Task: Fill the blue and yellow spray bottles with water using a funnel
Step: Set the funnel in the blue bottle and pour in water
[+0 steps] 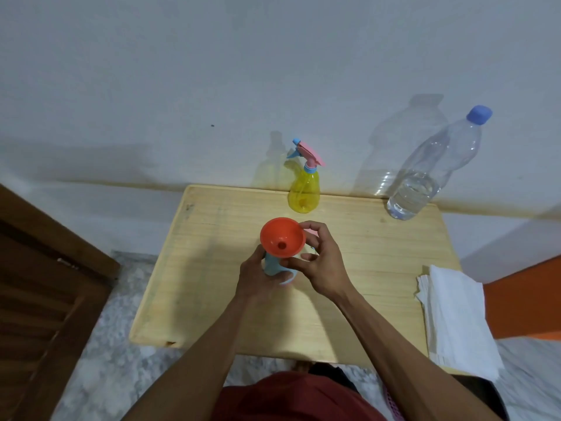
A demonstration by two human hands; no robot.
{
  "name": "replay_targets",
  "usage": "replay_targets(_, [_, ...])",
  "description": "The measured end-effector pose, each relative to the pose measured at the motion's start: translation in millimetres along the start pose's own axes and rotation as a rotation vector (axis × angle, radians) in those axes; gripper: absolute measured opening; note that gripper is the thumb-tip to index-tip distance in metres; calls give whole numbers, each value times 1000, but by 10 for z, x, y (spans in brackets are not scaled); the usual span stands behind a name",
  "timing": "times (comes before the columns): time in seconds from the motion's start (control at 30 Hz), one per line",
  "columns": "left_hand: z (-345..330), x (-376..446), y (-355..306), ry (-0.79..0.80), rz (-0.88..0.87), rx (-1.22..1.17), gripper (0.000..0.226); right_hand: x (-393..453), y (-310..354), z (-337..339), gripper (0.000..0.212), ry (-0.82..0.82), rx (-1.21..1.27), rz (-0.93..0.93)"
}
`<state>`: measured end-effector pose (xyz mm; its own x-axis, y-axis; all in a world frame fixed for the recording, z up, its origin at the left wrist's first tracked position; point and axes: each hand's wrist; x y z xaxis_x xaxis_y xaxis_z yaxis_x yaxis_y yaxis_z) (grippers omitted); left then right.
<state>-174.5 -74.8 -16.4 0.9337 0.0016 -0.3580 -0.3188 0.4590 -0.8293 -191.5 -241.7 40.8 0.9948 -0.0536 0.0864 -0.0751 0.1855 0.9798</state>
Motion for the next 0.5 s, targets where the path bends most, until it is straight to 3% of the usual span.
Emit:
replay_targets(0.17, [32,-42,-55,26,6,-2,65,-99,12,45,85,-26,-39,6])
replay_targets(0.33, [203,-150,-31,-8,36,84,99,-254,35,126,80,-164,-146,-67])
replay_targets(0.5, [306,-414,112,-43,111,194,60,-496,113,200,46,-353,-152,-196])
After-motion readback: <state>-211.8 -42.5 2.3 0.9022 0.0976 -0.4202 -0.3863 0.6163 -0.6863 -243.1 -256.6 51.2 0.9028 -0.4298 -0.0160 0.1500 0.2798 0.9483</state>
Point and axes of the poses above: each hand's wrist, its own x-axis towards the middle knuckle, its own z-axis out of the back of the hand, y = z × x, and after that the axes turned 11 degrees about z, right-handed
